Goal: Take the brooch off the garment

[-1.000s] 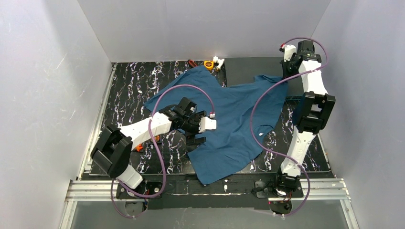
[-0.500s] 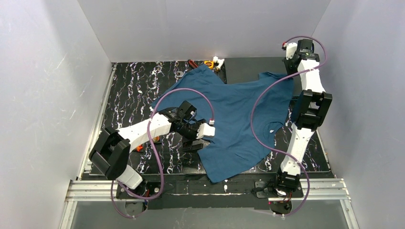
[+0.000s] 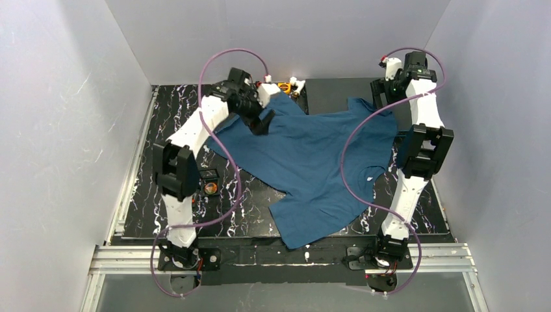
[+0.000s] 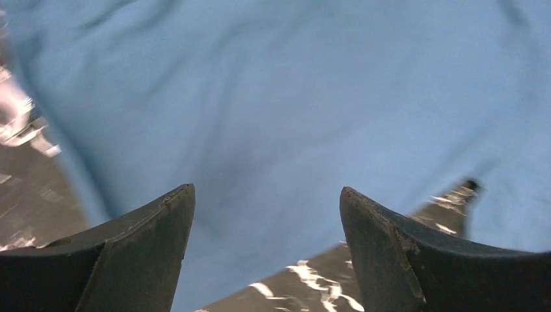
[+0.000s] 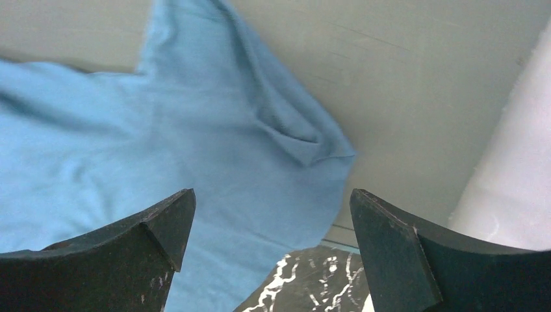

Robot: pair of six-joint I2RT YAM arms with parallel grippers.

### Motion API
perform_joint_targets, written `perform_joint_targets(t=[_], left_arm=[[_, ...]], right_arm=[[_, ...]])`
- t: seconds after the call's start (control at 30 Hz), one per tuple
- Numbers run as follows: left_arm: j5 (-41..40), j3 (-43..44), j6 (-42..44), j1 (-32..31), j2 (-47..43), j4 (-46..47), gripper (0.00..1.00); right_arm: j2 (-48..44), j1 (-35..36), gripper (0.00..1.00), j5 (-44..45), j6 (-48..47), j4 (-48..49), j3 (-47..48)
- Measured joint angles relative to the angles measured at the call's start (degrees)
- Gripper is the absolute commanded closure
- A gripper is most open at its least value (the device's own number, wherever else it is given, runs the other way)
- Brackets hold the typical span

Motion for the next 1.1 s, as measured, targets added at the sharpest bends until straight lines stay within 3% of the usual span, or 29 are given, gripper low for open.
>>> perform_joint_targets(t=[0.13,0.37,0.57,0.77,1.0,1.1], left_arm=[[-6.7,13.0,-0.3,7.2,11.5,-3.9,0.27],[-17.0,19.6,0.9,14.5,23.3,-8.1,0.35],[-20.6,20.1,2.5,16.3,25.6,-9.3,0.53],[-20.6,17.9,3.7,17.2,25.6,-9.0,0.71],[-19.7,11.7,5.0,18.3,23.5,-9.9,1.0],[-19.5,9.9,5.2,18.9,22.5,-10.2,1.0]], right_arm=[[-3.9,2.0,0.02,-5.7,-0.9,-3.9,-0.6],[-15.6,12.3,0.02,-12.4,-8.1,-9.9,-13.9],[-18.3,21.2,0.04,-13.9,-13.4,-14.2,-27.0],[-18.5,24.7,0.07,-13.2,-16.6,-15.9,-36.6],[-18.5,29.6,0.09,-11.0,-19.2,-16.8,-44.5],[-18.5,31.0,0.1,-9.8,-20.7,-16.9,-46.4]])
